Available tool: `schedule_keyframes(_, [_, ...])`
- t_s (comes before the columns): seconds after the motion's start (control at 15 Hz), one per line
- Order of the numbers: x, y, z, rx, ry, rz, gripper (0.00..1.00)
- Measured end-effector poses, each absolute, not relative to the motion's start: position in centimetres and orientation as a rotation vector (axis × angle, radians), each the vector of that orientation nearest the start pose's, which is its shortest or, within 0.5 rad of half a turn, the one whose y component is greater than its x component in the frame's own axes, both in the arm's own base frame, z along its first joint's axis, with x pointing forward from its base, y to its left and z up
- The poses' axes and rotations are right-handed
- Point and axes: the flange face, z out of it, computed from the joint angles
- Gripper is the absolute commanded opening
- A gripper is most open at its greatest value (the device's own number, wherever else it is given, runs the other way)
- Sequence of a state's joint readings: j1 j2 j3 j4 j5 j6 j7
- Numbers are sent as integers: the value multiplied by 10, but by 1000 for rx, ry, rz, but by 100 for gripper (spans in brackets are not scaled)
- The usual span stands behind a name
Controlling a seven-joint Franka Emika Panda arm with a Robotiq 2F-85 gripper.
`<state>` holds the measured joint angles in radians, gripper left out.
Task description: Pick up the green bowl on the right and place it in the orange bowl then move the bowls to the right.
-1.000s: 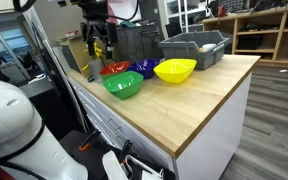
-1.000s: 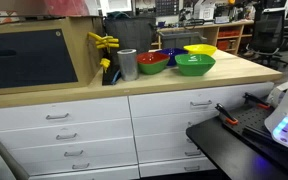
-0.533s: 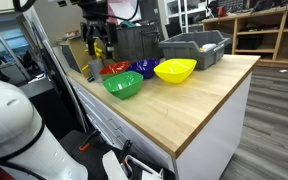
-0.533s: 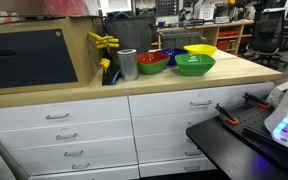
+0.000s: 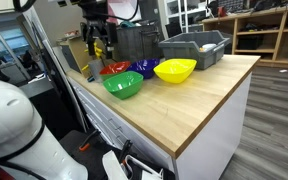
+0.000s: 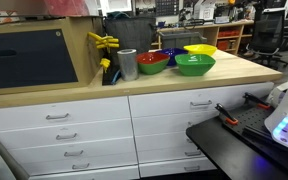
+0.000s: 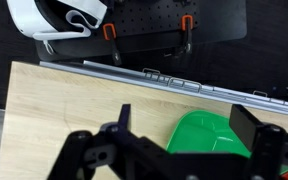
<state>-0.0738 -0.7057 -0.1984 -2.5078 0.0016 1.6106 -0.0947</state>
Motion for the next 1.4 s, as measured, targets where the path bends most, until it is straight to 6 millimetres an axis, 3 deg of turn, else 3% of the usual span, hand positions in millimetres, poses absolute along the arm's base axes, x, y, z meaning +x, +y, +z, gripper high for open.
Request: schedule_keyframes(1.4, [308, -96, 494, -2972, 213, 223, 100])
